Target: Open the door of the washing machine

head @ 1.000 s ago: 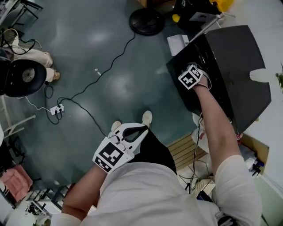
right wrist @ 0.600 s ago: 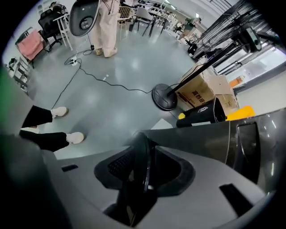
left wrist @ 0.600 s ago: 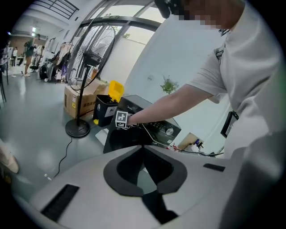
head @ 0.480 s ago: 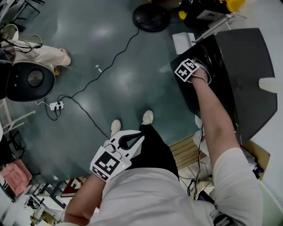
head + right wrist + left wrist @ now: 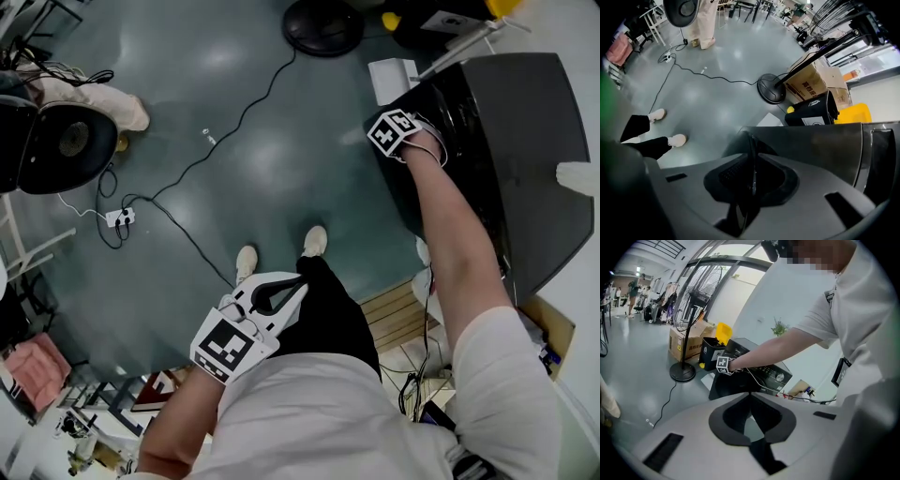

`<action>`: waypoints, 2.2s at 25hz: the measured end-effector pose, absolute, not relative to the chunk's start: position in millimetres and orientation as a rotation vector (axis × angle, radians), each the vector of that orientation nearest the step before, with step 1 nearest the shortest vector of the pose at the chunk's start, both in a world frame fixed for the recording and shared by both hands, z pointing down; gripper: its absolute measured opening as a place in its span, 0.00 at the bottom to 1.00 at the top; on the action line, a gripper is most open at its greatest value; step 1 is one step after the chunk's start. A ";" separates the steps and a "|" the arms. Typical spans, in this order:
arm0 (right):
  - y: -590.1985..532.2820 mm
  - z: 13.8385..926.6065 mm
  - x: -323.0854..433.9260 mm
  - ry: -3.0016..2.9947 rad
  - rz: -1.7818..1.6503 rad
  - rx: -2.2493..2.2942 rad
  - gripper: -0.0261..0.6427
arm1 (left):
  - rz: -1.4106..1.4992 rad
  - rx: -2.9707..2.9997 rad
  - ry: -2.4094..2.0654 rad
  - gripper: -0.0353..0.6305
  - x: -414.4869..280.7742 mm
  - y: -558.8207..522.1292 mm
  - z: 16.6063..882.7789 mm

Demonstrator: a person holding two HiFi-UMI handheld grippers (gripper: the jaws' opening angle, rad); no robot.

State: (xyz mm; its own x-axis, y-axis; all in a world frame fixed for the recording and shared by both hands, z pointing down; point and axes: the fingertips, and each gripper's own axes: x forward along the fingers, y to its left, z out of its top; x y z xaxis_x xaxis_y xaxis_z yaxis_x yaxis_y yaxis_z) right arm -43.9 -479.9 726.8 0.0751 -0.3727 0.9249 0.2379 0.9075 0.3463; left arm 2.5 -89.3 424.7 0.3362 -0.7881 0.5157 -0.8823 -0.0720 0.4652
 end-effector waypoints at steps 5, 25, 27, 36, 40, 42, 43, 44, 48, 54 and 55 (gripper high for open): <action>-480.6 724.8 -45.4 -1.415 -0.442 0.120 0.13 | 0.158 1.867 -1.472 0.08 0.4 -86.7 428.6; -428.2 727.5 -54.7 -1.483 -0.326 0.025 0.12 | 0.143 1.880 -1.471 0.08 -11.3 -72.2 426.9; -419.3 726.9 -55.4 -1.490 -0.327 0.018 0.12 | 0.145 1.883 -1.467 0.08 -11.4 -67.9 426.7; -375.5 725.9 -57.0 -1.494 -0.365 -0.042 0.12 | 0.160 1.909 -1.430 0.08 -15.4 -48.5 423.8; -354.8 728.2 -56.9 -1.492 -0.397 -0.071 0.12 | 0.166 1.923 -1.413 0.08 -19.3 -40.2 424.9; -344.1 729.3 -55.9 -1.490 -0.408 -0.084 0.12 | 0.172 1.931 -1.403 0.08 -20.3 -35.3 425.2; -338.6 729.7 -55.3 -1.487 -0.412 -0.090 0.12 | 0.175 1.935 -1.398 0.08 -20.8 -32.5 425.3; -332.7 730.2 -54.4 -1.485 -0.416 -0.096 0.12 | 0.178 1.939 -1.393 0.08 -21.2 -29.4 425.3; -312.0 731.3 -51.0 -1.474 -0.428 -0.118 0.12 | 0.189 1.954 -1.374 0.08 -23.3 -16.9 424.3; -286.4 732.6 -46.4 -1.463 -0.443 -0.143 0.12 | 0.189 1.977 -1.353 0.08 -25.1 -3.4 422.8; -282.2 732.6 -45.5 -1.461 -0.450 -0.149 0.12 | 0.188 1.981 -1.351 0.08 -25.2 -1.4 422.5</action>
